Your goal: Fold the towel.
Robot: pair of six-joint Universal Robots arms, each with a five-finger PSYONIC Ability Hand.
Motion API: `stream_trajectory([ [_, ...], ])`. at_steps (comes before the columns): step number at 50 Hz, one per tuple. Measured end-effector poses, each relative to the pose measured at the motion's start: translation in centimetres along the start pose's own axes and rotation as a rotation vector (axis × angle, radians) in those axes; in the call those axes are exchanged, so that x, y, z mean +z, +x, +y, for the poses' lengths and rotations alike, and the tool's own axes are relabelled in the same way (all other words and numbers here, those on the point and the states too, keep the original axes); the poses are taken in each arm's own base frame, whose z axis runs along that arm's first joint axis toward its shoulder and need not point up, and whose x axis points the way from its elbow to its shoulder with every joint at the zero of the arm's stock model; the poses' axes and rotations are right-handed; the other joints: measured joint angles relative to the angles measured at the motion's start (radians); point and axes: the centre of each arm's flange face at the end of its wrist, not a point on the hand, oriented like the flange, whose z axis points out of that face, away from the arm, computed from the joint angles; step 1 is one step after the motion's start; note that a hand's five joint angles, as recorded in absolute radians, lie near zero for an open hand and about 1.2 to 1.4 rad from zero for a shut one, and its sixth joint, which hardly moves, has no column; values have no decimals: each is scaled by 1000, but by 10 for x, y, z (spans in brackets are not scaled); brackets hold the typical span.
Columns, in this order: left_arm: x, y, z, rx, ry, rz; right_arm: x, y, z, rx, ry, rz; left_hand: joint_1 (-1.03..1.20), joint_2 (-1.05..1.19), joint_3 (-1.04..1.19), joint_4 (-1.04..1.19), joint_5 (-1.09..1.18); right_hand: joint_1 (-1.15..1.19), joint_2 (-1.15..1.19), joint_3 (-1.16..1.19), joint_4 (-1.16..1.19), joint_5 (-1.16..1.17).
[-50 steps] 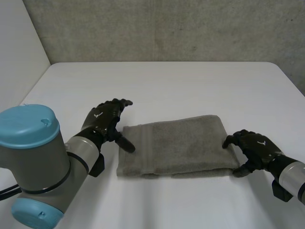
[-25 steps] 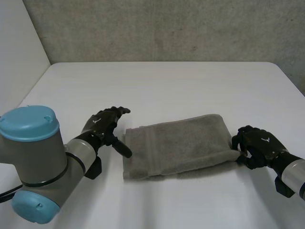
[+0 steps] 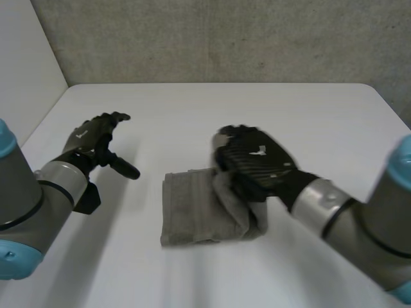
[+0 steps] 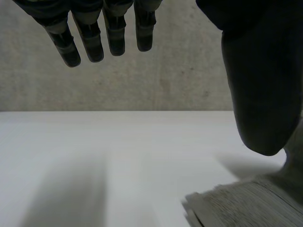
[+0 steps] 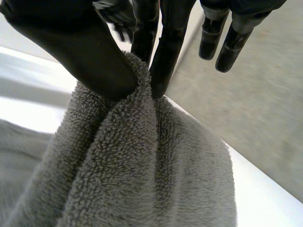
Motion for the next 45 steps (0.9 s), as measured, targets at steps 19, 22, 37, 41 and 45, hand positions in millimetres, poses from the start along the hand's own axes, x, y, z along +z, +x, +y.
stream_trajectory([
  [19,1,-19,-7,-11,24,-57,49,-85,28,-12,-55,-190,0,0,0,0,0,0,0,0,0,0],
  [22,1,-19,-7,-11,23,-56,51,-88,33,-9,-69,-192,0,0,0,0,0,-139,-147,0,0,-135],
  [37,-3,-4,-2,-2,3,-5,24,-30,-3,176,-95,-20,0,0,0,0,0,-1016,-1057,0,0,-1081],
  [41,-5,10,0,6,-2,38,11,0,-8,312,-82,58,0,0,0,0,0,-1019,-1057,0,0,-1081],
  [45,-9,25,4,-3,-20,82,0,22,1,424,-92,114,0,0,0,0,0,-1019,-1058,0,0,-1081],
])
